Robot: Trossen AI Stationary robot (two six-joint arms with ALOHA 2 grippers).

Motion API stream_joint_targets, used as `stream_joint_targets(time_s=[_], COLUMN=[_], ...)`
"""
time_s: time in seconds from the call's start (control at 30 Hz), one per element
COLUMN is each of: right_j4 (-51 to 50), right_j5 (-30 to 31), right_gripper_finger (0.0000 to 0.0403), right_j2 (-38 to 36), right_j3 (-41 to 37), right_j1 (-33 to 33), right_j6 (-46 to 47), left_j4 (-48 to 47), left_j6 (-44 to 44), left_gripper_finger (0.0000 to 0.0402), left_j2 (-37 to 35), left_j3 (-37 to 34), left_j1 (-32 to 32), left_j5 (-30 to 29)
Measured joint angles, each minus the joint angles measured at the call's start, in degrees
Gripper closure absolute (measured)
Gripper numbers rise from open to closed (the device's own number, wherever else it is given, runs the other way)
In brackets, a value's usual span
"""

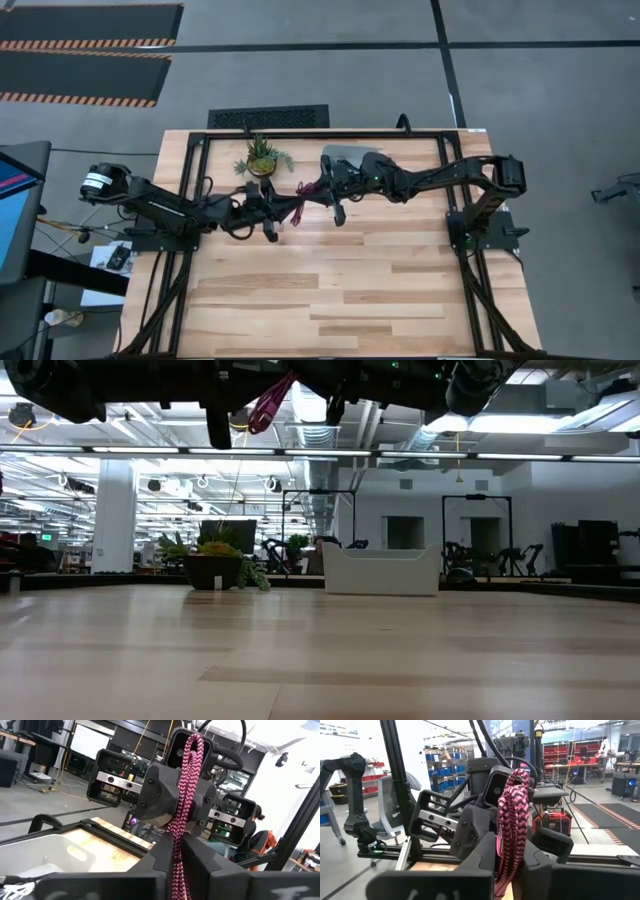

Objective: Pick and place USB-C Cables
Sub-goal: Put the pink charger cable into the white bin

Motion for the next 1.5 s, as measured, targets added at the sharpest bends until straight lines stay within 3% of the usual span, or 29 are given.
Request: stream_joint_targets(time_s=[0.4,0.53,0.7,0.93,1.2,1.5], right_j4=[-4.17,-9.97,-19.53,-35.38,-46.80,-51.76], right_j5=[0.85,1.84,3.06,13.39,16.31,18.19], right_gripper_finger=[0.0375,0.0375,0.0375,0.0375,0.0375,0.0376], right_j2=[-1.36,-4.32,-8.40,-11.71,-9.27,-4.14], right_j3=[-0.02,-0.02,-0.02,-0.02,-0.02,0.47], right_j1=[-3.17,-5.80,-10.15,-17.18,-23.48,-26.27], right_j6=[0.00,-1.53,-5.30,-12.97,-16.34,-18.17], left_j4=[-2.54,-6.08,-13.61,-19.74,-21.13,-22.97], left_j6=[-0.57,-0.57,-3.05,-5.94,-6.08,-7.46], left_gripper_finger=[0.0197,0.0161,0.0154,0.0153,0.0153,0.0153], left_j2=[-1.21,-3.28,-5.79,-5.91,-5.82,-5.82], left_j3=[0.00,0.00,0.00,0.00,0.00,0.00], left_j1=[-0.02,-0.11,-0.04,-0.07,-0.04,0.11], left_j5=[-0.15,0.25,0.11,0.01,-0.83,-3.21])
